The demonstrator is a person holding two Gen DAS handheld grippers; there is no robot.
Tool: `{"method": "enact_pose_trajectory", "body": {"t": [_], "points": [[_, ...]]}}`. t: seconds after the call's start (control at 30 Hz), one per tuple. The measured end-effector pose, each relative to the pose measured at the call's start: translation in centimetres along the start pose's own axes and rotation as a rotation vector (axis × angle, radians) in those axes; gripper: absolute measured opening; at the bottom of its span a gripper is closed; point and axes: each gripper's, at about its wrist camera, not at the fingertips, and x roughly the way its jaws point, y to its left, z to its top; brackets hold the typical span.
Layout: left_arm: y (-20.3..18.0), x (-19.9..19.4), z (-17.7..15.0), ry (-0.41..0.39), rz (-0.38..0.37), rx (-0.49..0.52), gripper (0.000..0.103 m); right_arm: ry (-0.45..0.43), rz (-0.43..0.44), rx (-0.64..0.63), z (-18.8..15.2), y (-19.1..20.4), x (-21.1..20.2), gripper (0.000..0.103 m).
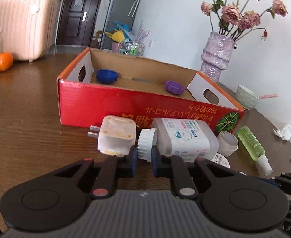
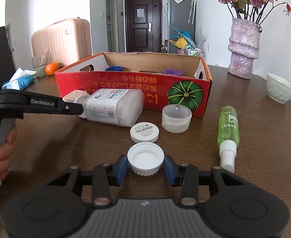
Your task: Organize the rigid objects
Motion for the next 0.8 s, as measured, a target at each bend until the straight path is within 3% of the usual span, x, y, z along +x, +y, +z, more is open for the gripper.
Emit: {"method": "enact_pose_trajectory", "body": {"t": [0.17,0.23,0.3,0.37,0.43,0.57,0.67,0.7,0.77,0.8], "points": [[-0.8,-1.1,-0.4,0.02,0.047,0.046,0.014,-0.004,-0.003,0.005,0.5,0.0,0.6,0.039],[-1.0,-2.4,-1.0,0.025,0.032,0.04,0.014,-0.004,-0.005,0.004,0.5,0.0,0.7,0.039],[-0.5,-3.9,-1.7,0.054,-0.039,-0.02,0.014,-0.003,-0.01,-0.001,0.5,0.1,0.6,0.039],[0.4,-5.3,-2.5,0.117,-0.198,-0.134,0.014,-0.001,-0.007,-0.009,0.2,0.2,0.3,0.039],[0.3,-6.5,-3.6,0.159,-0.296,-0.177,0.014,0.002,0.001,-0.016,-0.1,0.4,-0.1,0.039],[-0.9,-8.0,-5.5,0.211,-0.321,-0.141,0.014,0.009,0.05,-0.058,-1.0,1.6,-1.5,0.039],[-0.9,-8.1,-6.3,0.225,-0.251,-0.14,0.015,0.009,0.073,-0.086,-1.7,2.5,-2.4,0.039],[-1.1,-8.5,-6.3,0.204,-0.226,-0.121,0.017,0.008,0.071,-0.086,-1.8,2.6,-2.6,0.039],[-1.7,-9.5,-6.4,0.171,-0.2,-0.09,0.032,0.007,0.067,-0.083,-2.0,2.6,-2.9,0.039],[-2.1,-10.2,-6.4,0.148,-0.207,-0.067,0.048,0.006,0.065,-0.08,-2.1,2.5,-3.1,0.039]]}}
